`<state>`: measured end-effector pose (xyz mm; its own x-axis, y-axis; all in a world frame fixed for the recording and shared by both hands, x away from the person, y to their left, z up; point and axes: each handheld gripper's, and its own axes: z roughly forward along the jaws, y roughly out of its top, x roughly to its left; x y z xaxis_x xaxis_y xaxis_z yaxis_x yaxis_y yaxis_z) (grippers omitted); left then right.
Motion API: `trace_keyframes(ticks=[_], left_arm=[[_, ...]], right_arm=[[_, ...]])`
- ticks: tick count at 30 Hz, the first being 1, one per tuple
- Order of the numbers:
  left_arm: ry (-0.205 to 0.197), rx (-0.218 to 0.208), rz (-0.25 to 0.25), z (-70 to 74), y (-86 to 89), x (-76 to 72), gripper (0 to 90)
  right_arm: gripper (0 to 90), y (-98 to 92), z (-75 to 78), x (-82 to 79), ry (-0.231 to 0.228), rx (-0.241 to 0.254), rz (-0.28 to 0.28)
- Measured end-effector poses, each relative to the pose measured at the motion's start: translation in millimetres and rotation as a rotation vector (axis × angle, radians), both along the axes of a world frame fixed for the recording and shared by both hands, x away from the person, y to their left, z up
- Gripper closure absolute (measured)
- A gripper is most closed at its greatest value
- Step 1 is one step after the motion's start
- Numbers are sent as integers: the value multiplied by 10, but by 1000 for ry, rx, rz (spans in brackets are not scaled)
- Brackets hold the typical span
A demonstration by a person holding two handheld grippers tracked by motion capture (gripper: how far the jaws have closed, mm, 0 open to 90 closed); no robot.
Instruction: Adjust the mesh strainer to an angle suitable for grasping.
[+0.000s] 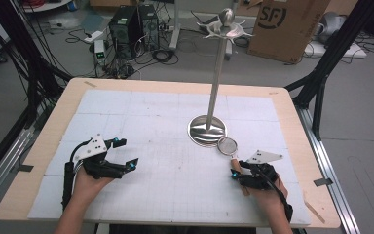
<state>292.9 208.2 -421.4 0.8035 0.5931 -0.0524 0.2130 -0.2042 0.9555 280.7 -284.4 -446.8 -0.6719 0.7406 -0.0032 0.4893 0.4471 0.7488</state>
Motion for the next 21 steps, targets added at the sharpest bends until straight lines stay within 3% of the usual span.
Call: trace_keyframes(ticks=[9,12,21], left_arm=[[0,2,2,0,-4,-3,158],[1,-2,2,0,-4,-4,158],[6,3,-1,-6,-1,3,158]], right_arm=[[531,22,-1,-6,-5,-16,-2],[591,-1,17,-13,-4,-24,4],[642,-1,23,-16,20,-11,34]])
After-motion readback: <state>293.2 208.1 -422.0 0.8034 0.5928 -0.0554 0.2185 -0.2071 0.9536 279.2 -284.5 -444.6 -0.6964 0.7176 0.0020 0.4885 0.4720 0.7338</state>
